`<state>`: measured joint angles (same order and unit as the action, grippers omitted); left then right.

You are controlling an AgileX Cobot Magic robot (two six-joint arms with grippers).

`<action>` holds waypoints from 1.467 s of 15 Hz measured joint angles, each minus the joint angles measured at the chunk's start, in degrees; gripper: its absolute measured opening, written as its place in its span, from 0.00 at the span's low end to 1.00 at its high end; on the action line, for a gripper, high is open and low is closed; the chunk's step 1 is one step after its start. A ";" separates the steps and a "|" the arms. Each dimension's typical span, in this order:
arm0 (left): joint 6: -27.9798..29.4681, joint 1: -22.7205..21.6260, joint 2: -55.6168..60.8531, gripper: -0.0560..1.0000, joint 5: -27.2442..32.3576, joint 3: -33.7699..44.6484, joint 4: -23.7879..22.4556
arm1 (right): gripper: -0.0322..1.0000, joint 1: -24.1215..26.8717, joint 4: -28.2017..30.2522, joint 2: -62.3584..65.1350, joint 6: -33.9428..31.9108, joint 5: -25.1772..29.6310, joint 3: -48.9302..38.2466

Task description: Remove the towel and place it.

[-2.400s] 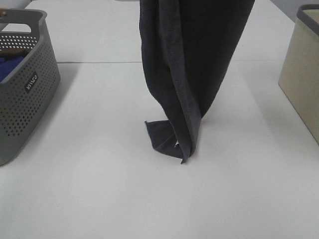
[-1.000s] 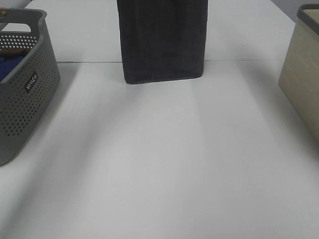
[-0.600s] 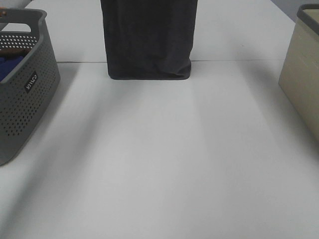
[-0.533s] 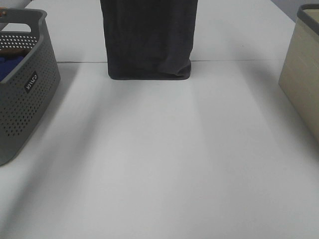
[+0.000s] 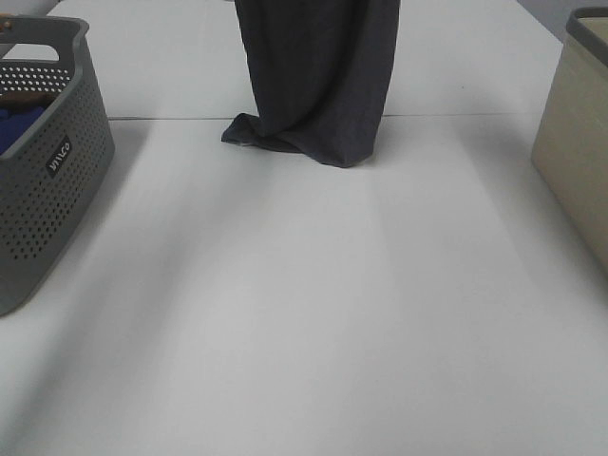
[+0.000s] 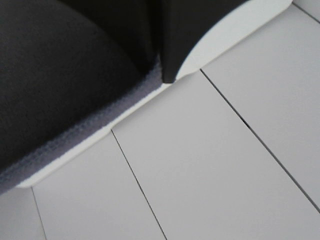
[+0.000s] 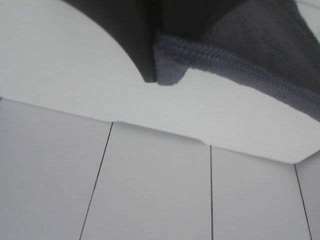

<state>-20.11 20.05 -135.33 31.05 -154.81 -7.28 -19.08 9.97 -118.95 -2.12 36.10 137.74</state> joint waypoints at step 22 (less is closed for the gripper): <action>-1.09 -5.79 -2.46 0.05 -44.23 -0.06 -4.24 | 0.04 0.00 -8.54 -2.64 5.67 -34.84 0.17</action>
<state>-21.20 14.27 -137.80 -13.18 -154.87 -11.52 -19.08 1.43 -121.58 3.55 1.26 137.91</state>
